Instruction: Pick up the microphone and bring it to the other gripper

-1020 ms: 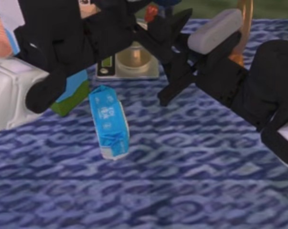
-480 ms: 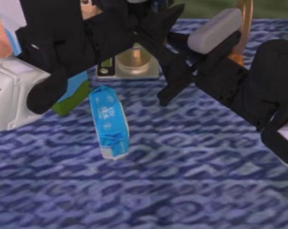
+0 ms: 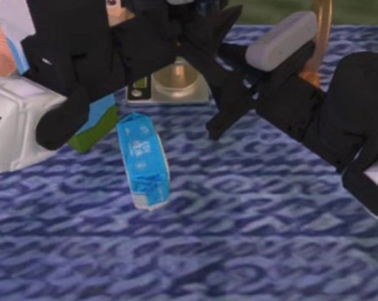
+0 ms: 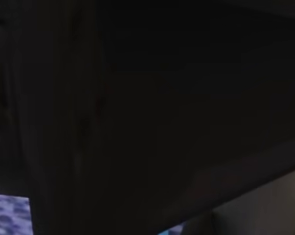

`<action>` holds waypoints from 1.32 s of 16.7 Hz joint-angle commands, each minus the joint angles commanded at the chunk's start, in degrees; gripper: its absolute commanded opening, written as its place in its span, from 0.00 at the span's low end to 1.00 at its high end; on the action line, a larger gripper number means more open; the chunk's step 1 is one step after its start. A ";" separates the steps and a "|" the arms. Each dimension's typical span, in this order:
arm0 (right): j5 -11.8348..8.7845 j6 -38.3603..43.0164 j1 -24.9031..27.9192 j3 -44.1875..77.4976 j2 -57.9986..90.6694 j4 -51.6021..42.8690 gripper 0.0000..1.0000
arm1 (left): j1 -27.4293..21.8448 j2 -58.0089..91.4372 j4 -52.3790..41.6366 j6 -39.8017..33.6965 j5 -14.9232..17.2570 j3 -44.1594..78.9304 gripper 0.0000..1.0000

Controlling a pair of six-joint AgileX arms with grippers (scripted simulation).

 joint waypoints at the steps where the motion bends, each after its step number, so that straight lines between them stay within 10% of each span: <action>1: 0.00 0.00 0.00 0.00 0.00 0.00 0.15 | 0.00 0.00 0.00 0.00 0.00 0.00 0.00; 12: 0.00 0.00 0.00 0.00 0.00 0.00 0.98 | 0.00 0.00 0.00 0.00 0.00 0.00 0.00; 22: -0.05 0.01 0.03 -0.20 -0.20 -0.04 1.00 | 0.13 -0.08 -0.04 0.06 0.05 -0.08 0.00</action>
